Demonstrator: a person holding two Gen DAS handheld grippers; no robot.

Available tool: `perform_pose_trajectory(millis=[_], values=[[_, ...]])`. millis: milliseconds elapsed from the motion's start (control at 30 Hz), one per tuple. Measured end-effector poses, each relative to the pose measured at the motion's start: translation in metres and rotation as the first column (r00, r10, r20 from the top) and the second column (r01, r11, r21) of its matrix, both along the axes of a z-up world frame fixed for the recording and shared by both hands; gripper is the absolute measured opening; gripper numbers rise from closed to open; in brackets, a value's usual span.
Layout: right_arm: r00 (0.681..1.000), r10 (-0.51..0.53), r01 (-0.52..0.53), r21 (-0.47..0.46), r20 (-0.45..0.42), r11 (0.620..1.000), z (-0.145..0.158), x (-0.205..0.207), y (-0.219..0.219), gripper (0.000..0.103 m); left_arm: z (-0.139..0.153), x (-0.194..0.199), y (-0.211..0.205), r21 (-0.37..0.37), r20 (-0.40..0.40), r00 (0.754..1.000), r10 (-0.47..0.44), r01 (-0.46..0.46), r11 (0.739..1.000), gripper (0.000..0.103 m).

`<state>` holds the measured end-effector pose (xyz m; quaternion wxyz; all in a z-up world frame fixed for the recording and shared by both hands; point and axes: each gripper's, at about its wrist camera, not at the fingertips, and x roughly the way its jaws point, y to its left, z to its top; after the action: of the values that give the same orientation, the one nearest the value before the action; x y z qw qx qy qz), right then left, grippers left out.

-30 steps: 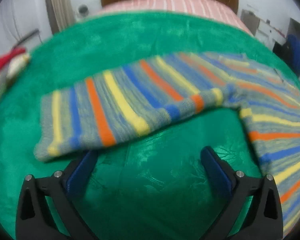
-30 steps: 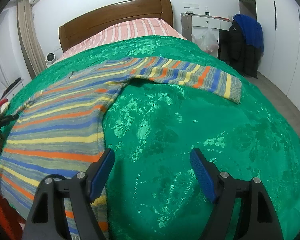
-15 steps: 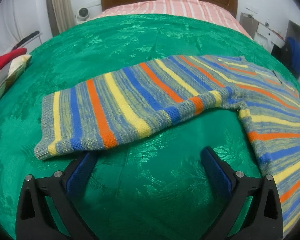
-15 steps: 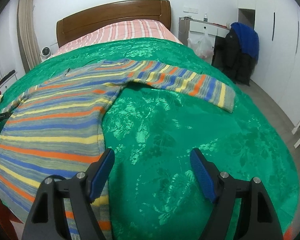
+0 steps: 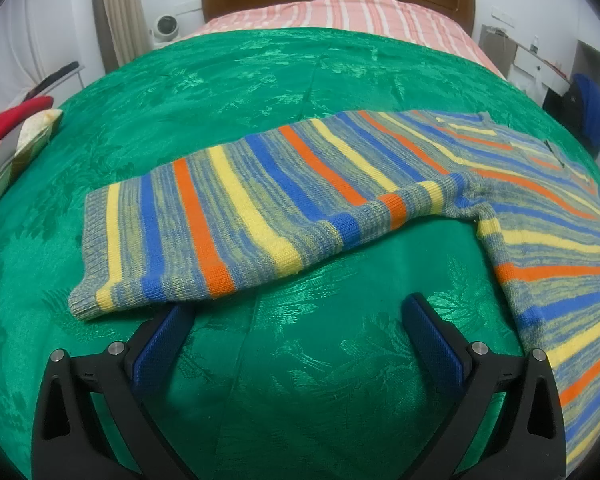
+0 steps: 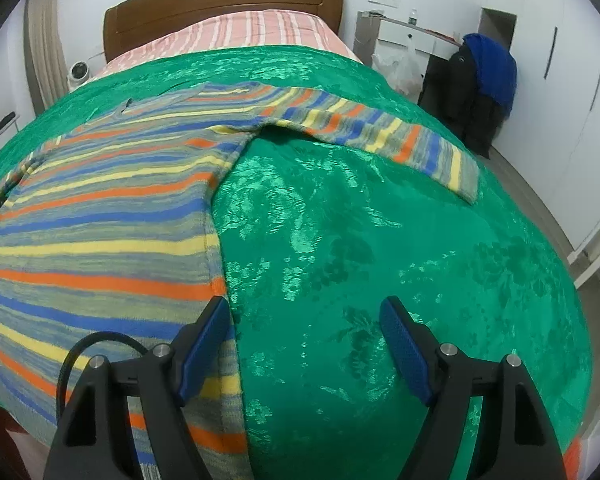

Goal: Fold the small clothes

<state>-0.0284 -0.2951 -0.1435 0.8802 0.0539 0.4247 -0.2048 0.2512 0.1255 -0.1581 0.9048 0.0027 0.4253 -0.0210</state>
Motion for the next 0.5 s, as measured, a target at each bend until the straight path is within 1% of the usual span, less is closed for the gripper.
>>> perform_pose_trajectory(millis=[167,333,500], values=[[0.999,-0.03,0.03,0.019,0.027,0.999,0.0012,-0.0055,-0.0053,0.077,0.0001,-0.0001,-0.0001,0.0,0.0,1.0,0.0,0.0,1.0,0.103],[0.999,-0.001,0.0,0.026,0.044,1.0,0.0011,-0.0069,-0.0039,0.077,0.0,0.0,0.0,0.0,0.0,1.0,0.0,0.0,1.0,0.103],[0.997,-0.006,0.002,0.052,0.076,0.999,0.0009,-0.0096,-0.0077,0.077,0.0001,0.0001,0.0001,0.0,0.0,1.0,0.0,0.0,1.0,0.103]])
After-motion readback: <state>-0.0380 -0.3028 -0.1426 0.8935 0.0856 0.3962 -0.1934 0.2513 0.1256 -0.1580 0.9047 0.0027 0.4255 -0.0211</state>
